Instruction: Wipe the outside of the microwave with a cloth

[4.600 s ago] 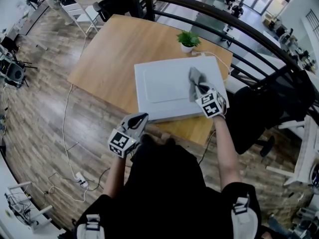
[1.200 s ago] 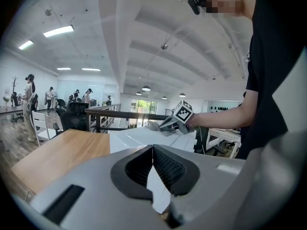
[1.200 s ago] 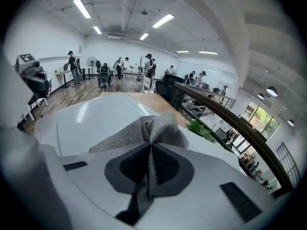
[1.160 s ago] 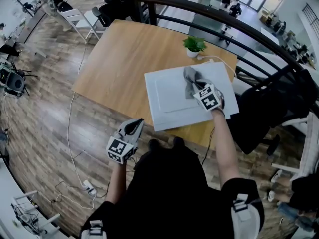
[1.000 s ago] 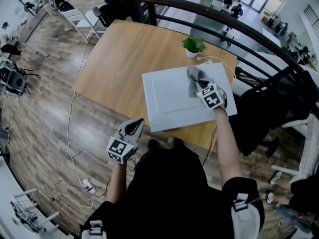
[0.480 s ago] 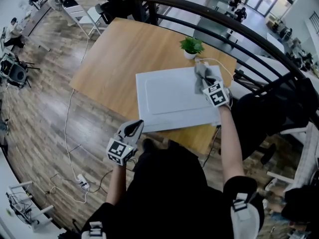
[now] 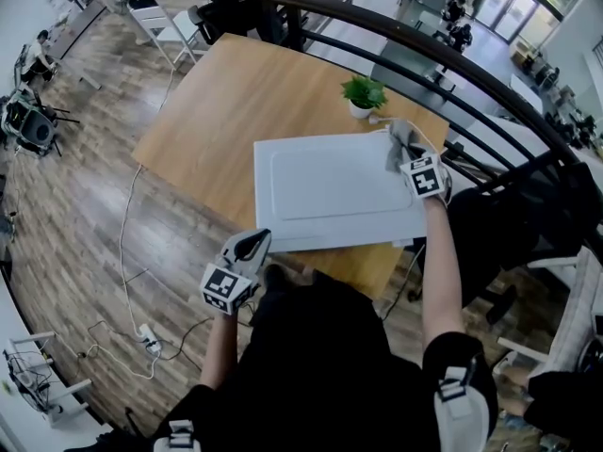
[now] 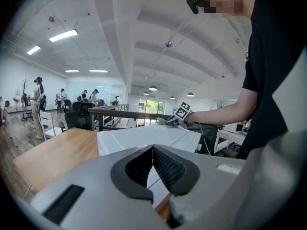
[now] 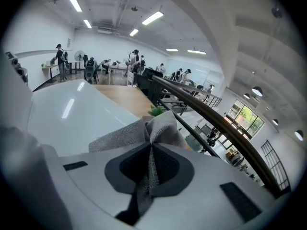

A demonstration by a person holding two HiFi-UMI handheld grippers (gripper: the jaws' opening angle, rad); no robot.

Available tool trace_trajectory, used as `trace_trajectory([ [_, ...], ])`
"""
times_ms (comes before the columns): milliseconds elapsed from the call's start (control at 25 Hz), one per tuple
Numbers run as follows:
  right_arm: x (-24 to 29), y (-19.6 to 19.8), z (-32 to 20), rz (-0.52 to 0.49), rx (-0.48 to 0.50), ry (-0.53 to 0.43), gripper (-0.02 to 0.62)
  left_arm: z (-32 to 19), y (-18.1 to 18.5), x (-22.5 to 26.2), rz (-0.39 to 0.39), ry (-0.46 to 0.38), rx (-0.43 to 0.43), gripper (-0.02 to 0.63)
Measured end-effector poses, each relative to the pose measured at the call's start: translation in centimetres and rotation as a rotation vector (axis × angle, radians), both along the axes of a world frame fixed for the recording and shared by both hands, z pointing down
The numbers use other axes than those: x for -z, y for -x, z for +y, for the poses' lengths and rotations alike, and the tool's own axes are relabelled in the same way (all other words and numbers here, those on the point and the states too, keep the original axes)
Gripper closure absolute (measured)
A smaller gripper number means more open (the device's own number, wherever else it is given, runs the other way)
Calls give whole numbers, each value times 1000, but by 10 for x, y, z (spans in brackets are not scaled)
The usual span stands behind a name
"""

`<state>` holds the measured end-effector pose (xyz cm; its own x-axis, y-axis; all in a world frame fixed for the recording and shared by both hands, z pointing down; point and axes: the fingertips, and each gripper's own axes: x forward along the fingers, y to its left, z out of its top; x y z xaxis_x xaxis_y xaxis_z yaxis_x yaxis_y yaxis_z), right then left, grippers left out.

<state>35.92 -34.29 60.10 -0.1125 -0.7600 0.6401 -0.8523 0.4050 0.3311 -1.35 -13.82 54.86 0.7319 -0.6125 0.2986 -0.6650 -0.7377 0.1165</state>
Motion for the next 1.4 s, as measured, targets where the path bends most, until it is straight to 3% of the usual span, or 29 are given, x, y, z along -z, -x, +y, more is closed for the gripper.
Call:
trace_trajectory([
  [320,-3,-27,-15,-117,-77,19,588,0,0,3,-6,-5,32,603],
  [560,0,-13,-25,-49,-43,9,588,2,7,1,-6,3,55,603],
  [920,1,32,-35,-31,14,18,589,2,27,1,3,6,73,603],
  [1400,-4,124,-35,-42,99,33,589,-5,59,-7,18,14,78,603],
])
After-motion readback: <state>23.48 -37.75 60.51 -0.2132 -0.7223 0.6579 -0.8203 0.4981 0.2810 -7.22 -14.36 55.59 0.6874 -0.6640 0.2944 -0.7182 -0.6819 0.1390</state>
